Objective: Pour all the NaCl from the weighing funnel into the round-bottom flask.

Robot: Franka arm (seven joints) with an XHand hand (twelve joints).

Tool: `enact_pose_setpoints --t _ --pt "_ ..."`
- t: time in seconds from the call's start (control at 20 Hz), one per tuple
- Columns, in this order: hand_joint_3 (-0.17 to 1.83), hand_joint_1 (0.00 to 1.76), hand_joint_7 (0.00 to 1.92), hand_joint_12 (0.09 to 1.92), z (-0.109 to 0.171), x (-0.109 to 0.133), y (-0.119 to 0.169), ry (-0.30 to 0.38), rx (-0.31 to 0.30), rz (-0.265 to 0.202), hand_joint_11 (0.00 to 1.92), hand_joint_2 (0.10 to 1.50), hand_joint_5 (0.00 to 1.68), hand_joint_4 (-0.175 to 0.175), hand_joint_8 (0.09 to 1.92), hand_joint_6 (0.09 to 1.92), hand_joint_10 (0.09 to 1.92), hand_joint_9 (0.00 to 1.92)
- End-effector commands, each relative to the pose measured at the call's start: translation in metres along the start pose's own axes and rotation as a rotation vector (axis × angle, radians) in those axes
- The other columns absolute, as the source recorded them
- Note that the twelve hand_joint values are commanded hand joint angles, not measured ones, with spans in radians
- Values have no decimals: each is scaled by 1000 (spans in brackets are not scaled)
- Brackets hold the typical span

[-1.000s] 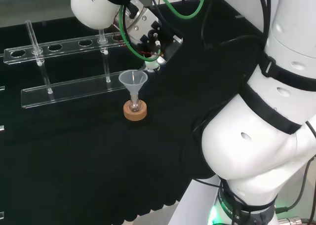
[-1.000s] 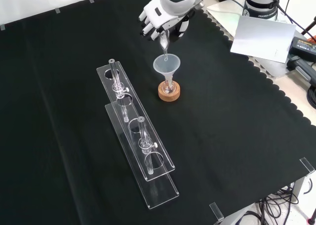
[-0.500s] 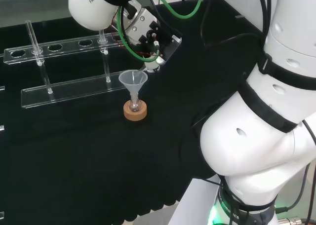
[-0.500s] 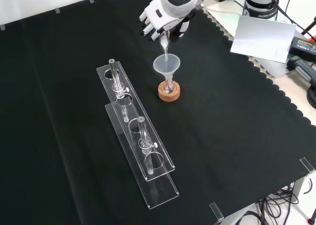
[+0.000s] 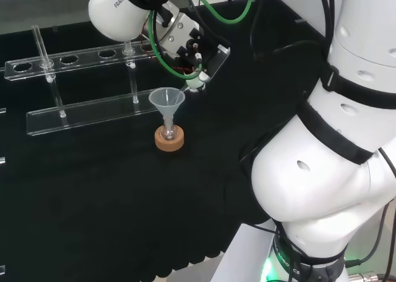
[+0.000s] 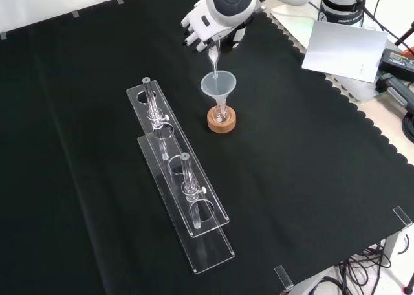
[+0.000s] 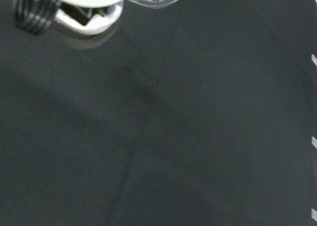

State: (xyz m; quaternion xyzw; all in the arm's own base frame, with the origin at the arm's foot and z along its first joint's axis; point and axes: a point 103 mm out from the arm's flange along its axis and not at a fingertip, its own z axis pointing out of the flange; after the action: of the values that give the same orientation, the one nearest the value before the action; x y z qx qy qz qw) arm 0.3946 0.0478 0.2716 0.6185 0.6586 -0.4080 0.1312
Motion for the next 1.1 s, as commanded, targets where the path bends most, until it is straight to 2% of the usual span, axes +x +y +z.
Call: enact_pose_setpoints --t 0.05,1.1 --pt "644 1133 747 953 -3 2 0 -39 4 1 950 644 1320 175 619 585 168 1164" --pt "645 1133 744 952 -15 7 2 -109 5 -2 952 644 1317 175 621 589 161 1161"
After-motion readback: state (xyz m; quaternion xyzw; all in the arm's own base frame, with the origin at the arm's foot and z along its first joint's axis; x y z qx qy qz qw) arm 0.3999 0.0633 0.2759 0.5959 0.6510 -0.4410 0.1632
